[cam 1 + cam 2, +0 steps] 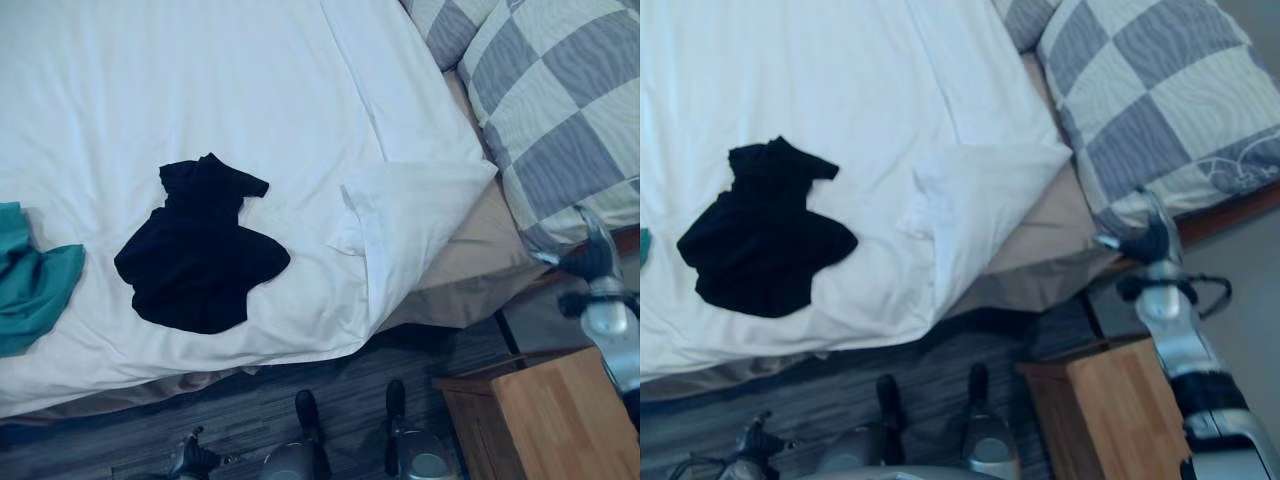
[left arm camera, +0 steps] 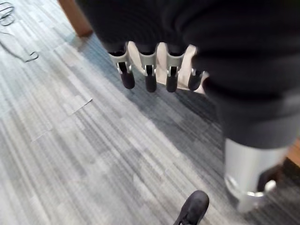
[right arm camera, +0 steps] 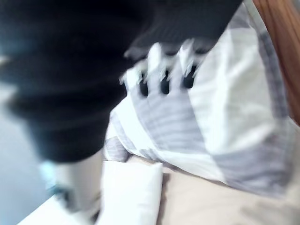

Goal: Tidy up the quilt and then pick up the clothes from the bed and put them into the laundry hamper.

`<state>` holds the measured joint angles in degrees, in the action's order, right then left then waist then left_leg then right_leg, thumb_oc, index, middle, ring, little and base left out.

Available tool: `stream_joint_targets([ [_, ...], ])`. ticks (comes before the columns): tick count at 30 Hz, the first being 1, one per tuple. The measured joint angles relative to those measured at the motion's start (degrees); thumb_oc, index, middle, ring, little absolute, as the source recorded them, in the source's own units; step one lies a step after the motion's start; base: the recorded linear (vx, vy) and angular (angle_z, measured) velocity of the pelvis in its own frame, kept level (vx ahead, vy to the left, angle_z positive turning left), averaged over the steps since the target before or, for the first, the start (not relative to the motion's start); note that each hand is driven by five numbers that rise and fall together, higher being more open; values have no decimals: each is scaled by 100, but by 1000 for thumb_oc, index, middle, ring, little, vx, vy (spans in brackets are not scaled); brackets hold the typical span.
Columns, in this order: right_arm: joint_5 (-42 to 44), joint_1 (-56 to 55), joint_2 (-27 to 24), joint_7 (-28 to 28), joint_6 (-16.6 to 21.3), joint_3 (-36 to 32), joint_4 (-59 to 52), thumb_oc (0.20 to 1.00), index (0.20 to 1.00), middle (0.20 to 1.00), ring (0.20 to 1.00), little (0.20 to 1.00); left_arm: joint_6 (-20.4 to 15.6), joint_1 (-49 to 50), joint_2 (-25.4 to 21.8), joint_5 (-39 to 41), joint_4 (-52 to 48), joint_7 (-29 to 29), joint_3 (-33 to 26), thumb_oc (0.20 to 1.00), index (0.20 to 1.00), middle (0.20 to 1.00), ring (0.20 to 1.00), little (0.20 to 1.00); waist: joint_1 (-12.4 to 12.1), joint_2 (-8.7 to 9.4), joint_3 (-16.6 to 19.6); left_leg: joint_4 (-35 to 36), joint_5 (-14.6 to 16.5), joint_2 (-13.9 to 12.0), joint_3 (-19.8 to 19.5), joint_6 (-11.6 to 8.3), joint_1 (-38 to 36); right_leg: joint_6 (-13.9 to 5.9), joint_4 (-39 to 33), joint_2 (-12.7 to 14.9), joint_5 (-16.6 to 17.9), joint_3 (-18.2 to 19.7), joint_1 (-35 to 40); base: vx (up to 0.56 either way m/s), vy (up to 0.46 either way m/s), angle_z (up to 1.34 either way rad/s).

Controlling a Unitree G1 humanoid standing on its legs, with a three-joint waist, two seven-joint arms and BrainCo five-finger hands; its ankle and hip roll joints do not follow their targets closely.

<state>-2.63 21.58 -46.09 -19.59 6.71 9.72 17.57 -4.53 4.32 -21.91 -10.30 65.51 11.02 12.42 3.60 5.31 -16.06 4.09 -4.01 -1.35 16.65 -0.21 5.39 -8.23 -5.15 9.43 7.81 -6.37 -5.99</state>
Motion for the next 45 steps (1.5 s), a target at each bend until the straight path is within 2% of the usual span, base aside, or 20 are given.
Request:
stream_joint_targets([
  [4,-183,1463,-139,93,55,806,-98,1000,1000,1000,1000,1000,-23,-26,109,-1,-63,13,134,1000,1000,1000,1000,1000,-260,-282,-150,-16,-170,-267,-141,-105,300,130,3,-299,89,-143,-228,-76,-102,4],
  [5,-194,2134,-238,160,86,1349,-98,1000,1000,1000,1000,1000,-49,-117,103,-1,-71,-5,178,1000,1000,1000,1000,1000,-238,-310,-230,-12,-212,-325,-140,-135,440,214,16,-366,150,-143,-389,-48,-36,0],
  [6,-195,2252,-229,186,154,1306,-123,1000,1000,1000,1000,1000,-44,-201,108,-1,-71,-6,172,1000,1000,1000,1000,1000,-285,-345,-267,-3,-231,-347,-165,-148,478,236,37,-390,155,-167,-416,-61,-55,4],
  [9,-177,3268,-167,338,114,2182,281,1000,1000,1000,1000,1000,-145,-512,-49,26,-121,-21,289,1000,1000,1000,1000,1000,-427,-473,-480,-9,-267,-409,-190,-157,582,316,35,-432,157,-258,-487,-55,-51,5],
  [10,-175,3730,-59,400,70,2594,632,1000,1000,1000,1000,1000,-214,-684,-146,35,-174,-30,349,1000,1000,1000,1000,1000,-375,-481,-560,-11,-275,-421,-213,-164,664,333,35,-427,169,-269,-568,-57,-48,13],
  [13,-152,3970,170,477,90,2889,1047,1000,1000,1000,1000,1000,-279,-879,-255,69,-201,-19,410,1000,1000,1000,1000,1000,-455,-567,-639,-25,-309,-403,-294,-153,819,342,38,-404,165,-314,-678,-47,-42,15],
  [14,-128,4261,278,610,55,3260,1549,250,250,250,250,250,-309,-1009,-349,71,-205,-36,460,1000,1000,1000,1000,1000,-464,-569,-716,-65,-309,-390,-300,-153,954,344,37,-392,167,-314,-791,0,0,0],
  [15,-124,4234,270,618,44,3236,1564,200,200,200,200,200,-308,-1064,-364,78,-203,-34,417,1000,1000,1000,1000,1000,-538,-598,-819,-65,-312,-387,-305,-151,961,353,40,-386,173,-320,-792,-8,-29,4],
  [18,-115,4237,522,671,33,3278,1904,200,200,200,200,200,-288,-1088,-419,109,-100,-81,387,1000,1000,1000,1000,1000,-536,-621,-987,-81,-311,-376,-321,-151,958,354,39,-374,174,-336,-772,4,-2,1],
  [22,-121,4197,377,852,19,3185,1660,200,200,200,200,200,-280,-1093,-404,104,19,-89,289,1000,1000,1000,1000,1000,-477,-616,-984,-49,-310,-375,-336,-151,640,355,37,-370,174,-351,-462,41,7,1],
  [24,-131,3612,213,869,37,2767,1173,200,200,200,200,200,-253,-1103,-355,90,10,-91,255,1000,1000,1000,1000,1000,-434,-590,-969,48,-307,-386,-369,-155,362,377,36,-395,159,-408,-211,65,17,11],
  [25,-133,3179,99,862,79,2371,833,391,391,391,391,391,-250,-1091,-318,57,-37,-94,181,1000,1000,1000,1000,1000,-445,-591,-956,49,-307,-386,-430,-155,291,386,35,-393,149,-453,-93,59,12,22],
  [26,-132,2958,82,819,96,2261,761,843,843,843,843,843,-249,-1042,-319,50,-23,-91,175,1000,1000,1000,1000,1000,-359,-539,-924,50,-284,-391,-474,-182,222,388,28,-397,142,-445,-34,77,19,13],
  [27,-141,2413,36,841,174,1810,719,1000,1000,1000,1000,1000,-195,-1042,-316,37,3,-144,127,1000,1000,1000,1000,1000,-354,-429,-855,50,-233,-379,-474,-210,146,431,7,-397,70,-422,41,77,26,7],
  [30,-139,1279,-17,825,169,1008,665,1000,1000,1000,1000,1000,-109,-929,-306,3,24,-236,36,1000,1000,1000,1000,1000,-231,-266,-651,54,-230,-357,-476,-211,61,430,5,-374,49,-410,128,63,43,-5],
  [31,-129,871,7,794,143,814,807,1000,1000,1000,1000,1000,-69,-805,-298,2,42,-257,12,1000,1000,1000,1000,1000,-167,-251,-440,56,-221,-357,-462,-220,53,428,4,-367,48,-390,122,65,51,-10],
  [34,-124,291,54,779,38,495,1090,1000,1000,1000,1000,1000,-31,-650,-294,0,74,-327,-2,1000,1000,1000,1000,1000,-21,-253,-90,75,-163,-361,-429,-252,17,423,3,-371,36,-339,129,73,55,-13],
  [35,-58,-184,248,735,33,-113,1473,1000,1000,1000,1000,1000,13,-592,-289,1,93,-413,-83,1000,1000,1000,1000,1000,-30,-258,79,92,-127,-382,-313,-263,-143,422,2,-385,29,-255,230,56,67,-26],
  [38,399,-831,262,590,-183,-679,2096,1000,1000,1000,1000,1000,43,-449,-301,4,239,-465,-162,1000,1000,1000,1000,1000,165,-312,452,95,-96,-384,-275,-276,-199,384,2,-383,-60,-216,257,39,61,-14],
  [45,893,-1414,260,-171,-524,-1943,2868,1000,1000,1000,1000,1000,163,-140,-215,13,270,-459,-160,1000,1000,1000,1000,1000,399,-348,610,97,-76,-419,-227,-240,-267,418,0,-408,-88,-164,300,30,30,-5],
])
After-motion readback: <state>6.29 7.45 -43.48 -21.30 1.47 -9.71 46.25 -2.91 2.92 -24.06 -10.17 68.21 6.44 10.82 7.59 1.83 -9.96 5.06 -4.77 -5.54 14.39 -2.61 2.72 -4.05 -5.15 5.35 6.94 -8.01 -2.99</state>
